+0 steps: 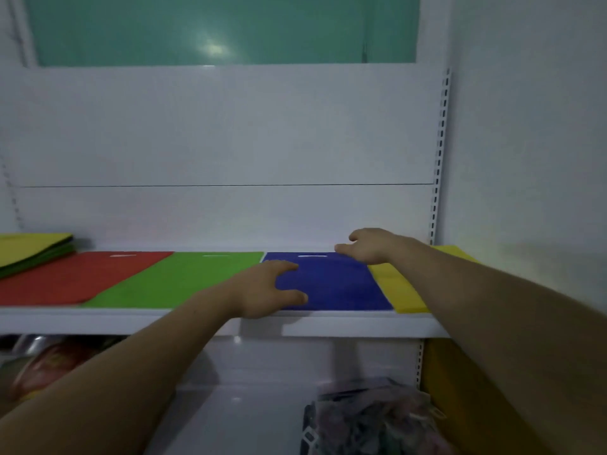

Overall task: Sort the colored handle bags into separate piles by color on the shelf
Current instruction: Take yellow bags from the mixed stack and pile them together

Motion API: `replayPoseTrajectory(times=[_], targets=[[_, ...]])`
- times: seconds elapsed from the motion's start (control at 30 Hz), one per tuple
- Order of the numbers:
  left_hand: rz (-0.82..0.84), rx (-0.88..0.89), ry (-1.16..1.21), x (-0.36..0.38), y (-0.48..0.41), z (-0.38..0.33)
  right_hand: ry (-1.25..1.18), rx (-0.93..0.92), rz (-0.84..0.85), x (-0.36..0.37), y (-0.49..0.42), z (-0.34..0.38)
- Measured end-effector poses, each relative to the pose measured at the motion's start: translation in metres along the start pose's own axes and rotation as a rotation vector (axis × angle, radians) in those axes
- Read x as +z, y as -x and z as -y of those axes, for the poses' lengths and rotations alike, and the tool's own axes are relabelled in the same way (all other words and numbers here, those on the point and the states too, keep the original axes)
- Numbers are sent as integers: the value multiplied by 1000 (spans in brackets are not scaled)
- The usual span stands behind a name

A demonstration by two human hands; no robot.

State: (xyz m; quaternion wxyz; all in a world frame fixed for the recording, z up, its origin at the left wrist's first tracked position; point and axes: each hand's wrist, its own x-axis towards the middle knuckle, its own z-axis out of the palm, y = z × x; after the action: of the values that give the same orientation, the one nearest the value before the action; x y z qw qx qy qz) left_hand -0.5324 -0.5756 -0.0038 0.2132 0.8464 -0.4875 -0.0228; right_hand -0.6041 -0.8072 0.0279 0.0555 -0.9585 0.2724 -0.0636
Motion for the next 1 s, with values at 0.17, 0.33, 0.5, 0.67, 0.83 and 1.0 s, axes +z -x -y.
replayPoseTrajectory(times=[0.17, 0.33, 0.5, 0.67, 0.83, 1.0], targets=[[-105, -87, -70, -50, 60, 79, -34, -132, 26, 19, -10, 118], [-192, -204, -146, -92, 125, 159, -22, -278, 17, 41, -18, 233], [-244, -332, -134, -127, 179, 227, -31, -423, 10, 56, -24, 334], [-282, -461, -133, -149, 210, 288, -28, -515, 4, 73, -44, 415], [-345, -538, -162, -167, 218, 337, -42, -588, 18, 85, -76, 476], [-418, -601, -165, -198, 201, 387, -34, -666, 16, 93, -120, 532]])
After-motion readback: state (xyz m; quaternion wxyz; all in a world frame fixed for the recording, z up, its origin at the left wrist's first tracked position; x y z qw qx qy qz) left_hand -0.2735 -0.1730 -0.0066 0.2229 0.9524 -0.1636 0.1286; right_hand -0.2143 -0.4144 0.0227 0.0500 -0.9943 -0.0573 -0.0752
